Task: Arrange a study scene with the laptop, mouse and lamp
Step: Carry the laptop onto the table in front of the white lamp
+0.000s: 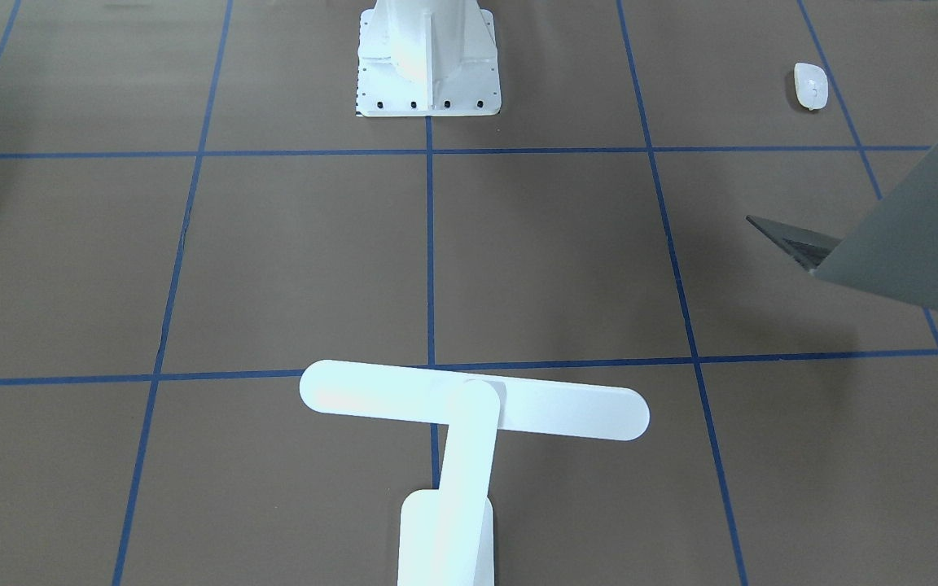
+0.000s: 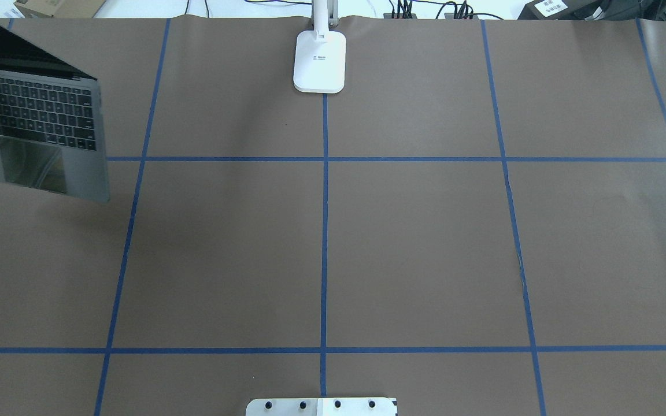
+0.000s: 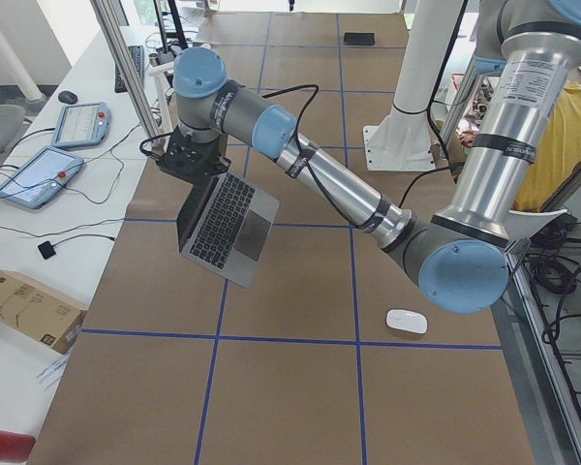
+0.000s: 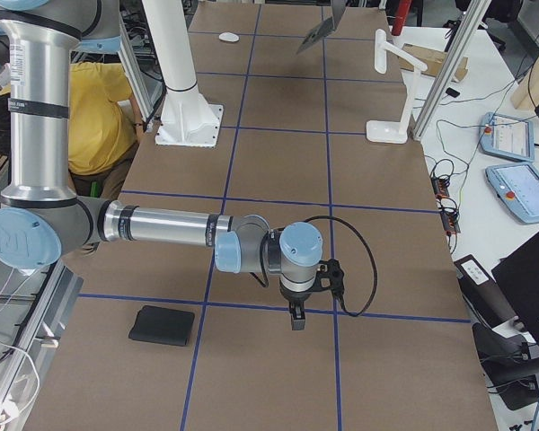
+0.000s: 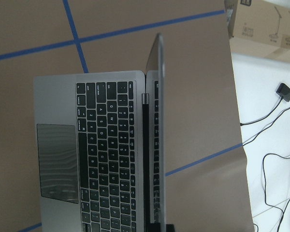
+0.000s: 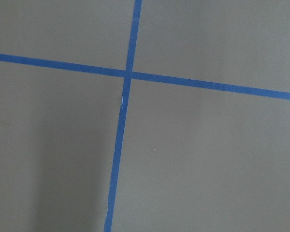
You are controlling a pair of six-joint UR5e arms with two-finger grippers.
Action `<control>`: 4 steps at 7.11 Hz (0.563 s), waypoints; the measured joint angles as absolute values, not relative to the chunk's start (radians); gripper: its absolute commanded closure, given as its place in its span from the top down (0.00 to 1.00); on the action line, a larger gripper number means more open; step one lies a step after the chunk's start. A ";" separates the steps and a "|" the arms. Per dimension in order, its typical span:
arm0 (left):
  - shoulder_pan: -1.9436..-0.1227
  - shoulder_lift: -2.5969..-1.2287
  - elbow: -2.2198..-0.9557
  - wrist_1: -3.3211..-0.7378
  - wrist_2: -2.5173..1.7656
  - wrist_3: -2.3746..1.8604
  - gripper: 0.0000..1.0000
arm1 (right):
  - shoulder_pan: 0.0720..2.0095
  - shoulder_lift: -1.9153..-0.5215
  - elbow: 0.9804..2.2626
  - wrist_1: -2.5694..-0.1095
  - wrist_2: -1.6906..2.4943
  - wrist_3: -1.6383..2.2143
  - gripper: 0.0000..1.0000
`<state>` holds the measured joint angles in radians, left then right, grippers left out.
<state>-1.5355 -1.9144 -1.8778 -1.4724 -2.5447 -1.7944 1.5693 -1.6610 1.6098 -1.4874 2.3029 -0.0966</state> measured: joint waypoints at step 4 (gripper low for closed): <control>-1.282 -2.046 -1.893 -1.600 -2.340 -2.288 0.00 | 1.569 -1.662 1.608 -1.488 2.310 -0.097 1.00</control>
<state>-1.2819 -2.0455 -1.8935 -1.5997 -2.3404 -2.2875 1.5693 -1.6617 1.6079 -1.4880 2.3102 -0.0966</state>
